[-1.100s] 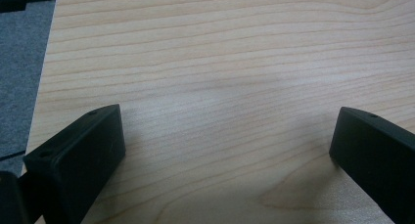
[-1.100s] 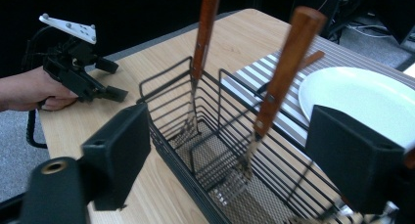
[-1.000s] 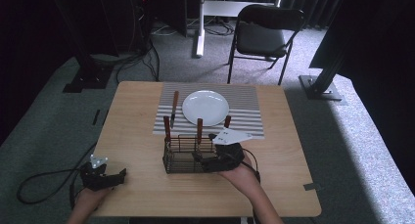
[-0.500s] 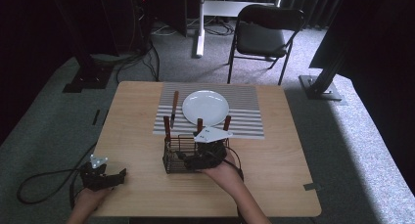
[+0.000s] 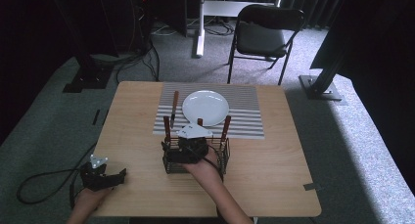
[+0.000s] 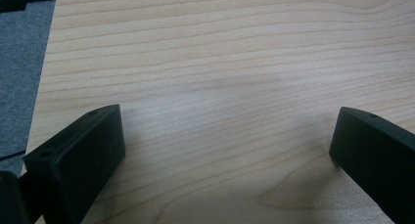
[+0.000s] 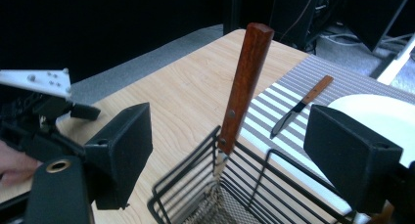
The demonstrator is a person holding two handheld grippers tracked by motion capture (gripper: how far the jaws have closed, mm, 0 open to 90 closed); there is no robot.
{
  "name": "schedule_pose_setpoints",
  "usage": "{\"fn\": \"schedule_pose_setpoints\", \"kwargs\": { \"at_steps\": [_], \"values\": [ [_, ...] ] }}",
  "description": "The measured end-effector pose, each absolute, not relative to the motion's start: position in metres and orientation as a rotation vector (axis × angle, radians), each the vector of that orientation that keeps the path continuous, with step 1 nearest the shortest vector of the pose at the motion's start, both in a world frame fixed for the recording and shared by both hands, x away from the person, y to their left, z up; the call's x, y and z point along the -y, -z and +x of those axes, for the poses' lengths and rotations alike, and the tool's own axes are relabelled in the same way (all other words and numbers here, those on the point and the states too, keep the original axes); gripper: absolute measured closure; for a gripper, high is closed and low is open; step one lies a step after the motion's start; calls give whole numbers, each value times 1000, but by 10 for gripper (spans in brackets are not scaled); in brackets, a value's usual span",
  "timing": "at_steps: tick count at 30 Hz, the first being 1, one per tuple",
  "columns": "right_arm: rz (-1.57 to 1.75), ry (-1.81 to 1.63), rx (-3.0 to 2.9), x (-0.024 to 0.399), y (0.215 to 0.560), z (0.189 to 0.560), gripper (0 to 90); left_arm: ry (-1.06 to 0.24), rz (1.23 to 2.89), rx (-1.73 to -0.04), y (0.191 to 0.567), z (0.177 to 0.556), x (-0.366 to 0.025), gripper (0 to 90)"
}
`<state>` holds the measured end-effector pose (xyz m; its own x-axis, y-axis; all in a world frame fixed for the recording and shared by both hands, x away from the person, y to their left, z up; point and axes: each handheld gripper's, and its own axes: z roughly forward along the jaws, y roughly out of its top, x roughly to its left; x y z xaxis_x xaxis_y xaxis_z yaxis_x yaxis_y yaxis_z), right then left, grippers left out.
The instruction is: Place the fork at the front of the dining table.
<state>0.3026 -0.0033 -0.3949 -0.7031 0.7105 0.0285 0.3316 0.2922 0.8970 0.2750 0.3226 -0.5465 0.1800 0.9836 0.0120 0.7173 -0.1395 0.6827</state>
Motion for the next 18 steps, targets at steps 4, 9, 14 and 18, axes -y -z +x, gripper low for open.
{"fn": "schedule_pose_setpoints", "kwargs": {
  "at_steps": [4,9,14,18],
  "values": [
    [948,-1383,-2189,-5,397,305,177,-642,1921,-1594,547,275,-323,0],
    [1042,-1362,-2127,-13,399,309,177,-642,1921,-1594,546,275,-323,0],
    [1103,-1341,-2113,-28,402,312,210,-641,1923,-1595,546,275,-323,0],
    [1178,-1319,-2060,-35,406,315,227,-641,1922,-1595,546,275,-323,0]
  ]
}}
